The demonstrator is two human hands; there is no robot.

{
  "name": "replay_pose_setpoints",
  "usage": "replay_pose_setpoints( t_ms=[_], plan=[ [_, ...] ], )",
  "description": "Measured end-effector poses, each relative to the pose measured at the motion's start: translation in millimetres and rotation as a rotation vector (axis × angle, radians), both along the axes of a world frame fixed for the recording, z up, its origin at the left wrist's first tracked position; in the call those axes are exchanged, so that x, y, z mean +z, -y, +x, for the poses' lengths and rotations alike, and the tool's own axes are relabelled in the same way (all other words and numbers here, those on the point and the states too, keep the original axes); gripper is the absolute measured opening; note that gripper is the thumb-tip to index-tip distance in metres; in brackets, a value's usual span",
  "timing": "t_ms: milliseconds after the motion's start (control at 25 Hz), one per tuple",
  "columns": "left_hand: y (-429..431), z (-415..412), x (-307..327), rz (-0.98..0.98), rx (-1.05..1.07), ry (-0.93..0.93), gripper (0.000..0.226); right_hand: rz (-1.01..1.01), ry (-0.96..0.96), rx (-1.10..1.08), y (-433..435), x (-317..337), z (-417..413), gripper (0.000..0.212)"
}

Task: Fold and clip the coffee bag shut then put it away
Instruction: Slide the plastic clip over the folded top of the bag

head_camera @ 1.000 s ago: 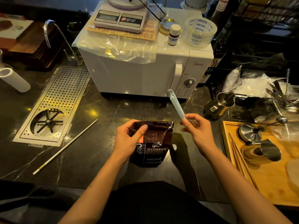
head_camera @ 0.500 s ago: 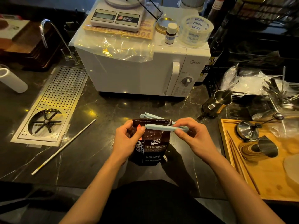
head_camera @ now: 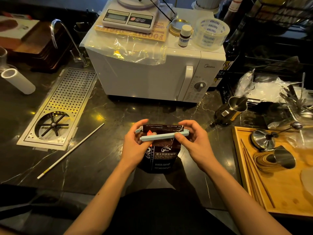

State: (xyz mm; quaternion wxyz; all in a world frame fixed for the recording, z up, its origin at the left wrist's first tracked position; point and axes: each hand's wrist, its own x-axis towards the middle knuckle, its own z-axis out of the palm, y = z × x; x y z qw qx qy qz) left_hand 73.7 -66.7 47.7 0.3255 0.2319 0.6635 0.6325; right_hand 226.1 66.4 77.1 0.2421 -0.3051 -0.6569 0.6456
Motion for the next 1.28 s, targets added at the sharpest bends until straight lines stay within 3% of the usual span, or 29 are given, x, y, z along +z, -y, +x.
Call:
replay_pose_setpoints(
  t_ms=[400,800,1040,1280],
  plan=[
    [0,-2,-5,0.087,-0.001,0.116,0.046,-0.009,-0.027,-0.038,15,-5,-13,0.029],
    [5,-13,4,0.021,-0.120,-0.013,0.046,0.014,-0.009,-0.081,14,-1,-17,0.029],
    [21,-30,12,0.011,-0.089,-0.059,0.026,0.070,0.011,-0.106,16,-3,-17,0.034],
    [28,-42,20,-0.067,-0.183,-0.182,0.022,0.141,0.047,-0.106,16,-6,-16,0.036]
  ],
)
